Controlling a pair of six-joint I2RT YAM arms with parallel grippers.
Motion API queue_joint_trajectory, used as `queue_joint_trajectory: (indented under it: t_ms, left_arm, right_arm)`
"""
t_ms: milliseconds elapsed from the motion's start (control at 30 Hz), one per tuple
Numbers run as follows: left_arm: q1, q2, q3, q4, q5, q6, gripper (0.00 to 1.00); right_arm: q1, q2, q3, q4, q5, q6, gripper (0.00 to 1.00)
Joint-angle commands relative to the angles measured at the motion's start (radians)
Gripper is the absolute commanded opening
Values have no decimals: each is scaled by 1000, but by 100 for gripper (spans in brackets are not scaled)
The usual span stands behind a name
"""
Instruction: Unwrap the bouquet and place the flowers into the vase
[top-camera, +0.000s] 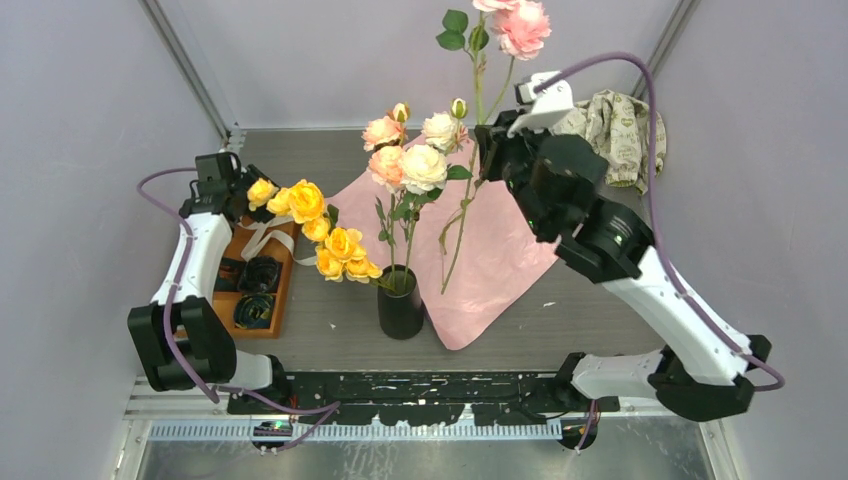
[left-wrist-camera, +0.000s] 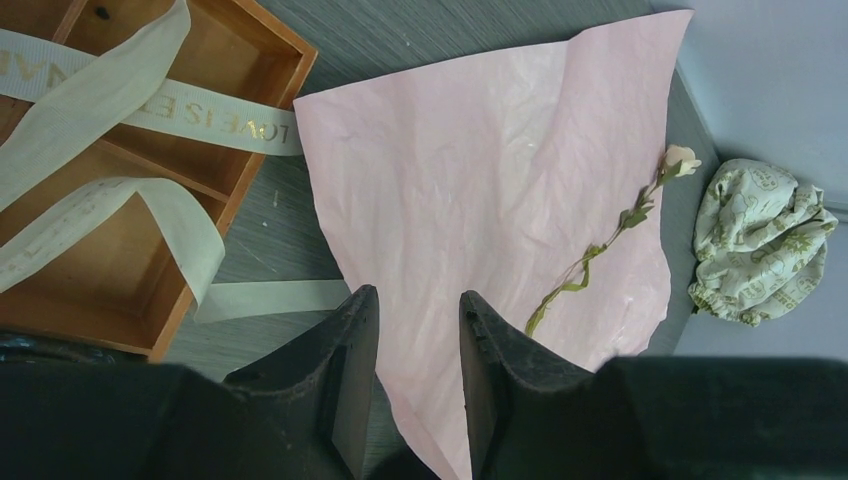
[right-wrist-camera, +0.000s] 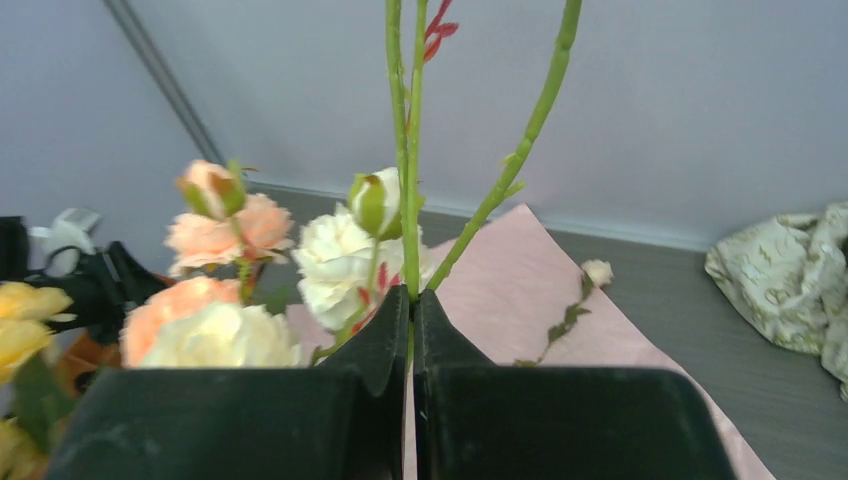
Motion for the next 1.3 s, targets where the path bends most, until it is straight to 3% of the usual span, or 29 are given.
queue_joint_trajectory:
  t_ms: [0,200,400,933,1267]
  left_arm:
    - [3,-49,12,-1,-8,13,36]
    - [3,-67,3,-5,-12,12,36]
    - [3,-76,-4,-8,-13,12,36]
    - [3,-87,-6,-15,-23,29,36]
    - [3,-82,-18,-5,-20,28,36]
  right_arm:
    - [123,-128,-91,291,53,-168,1]
    - [302,-159,-155,446,0,-288,1]
    - [411,-69,-145,567,-24,-414,1]
    - [420,41,-159,697,-43,-507,1]
    - [420,-13,-342,689,-81,-329,1]
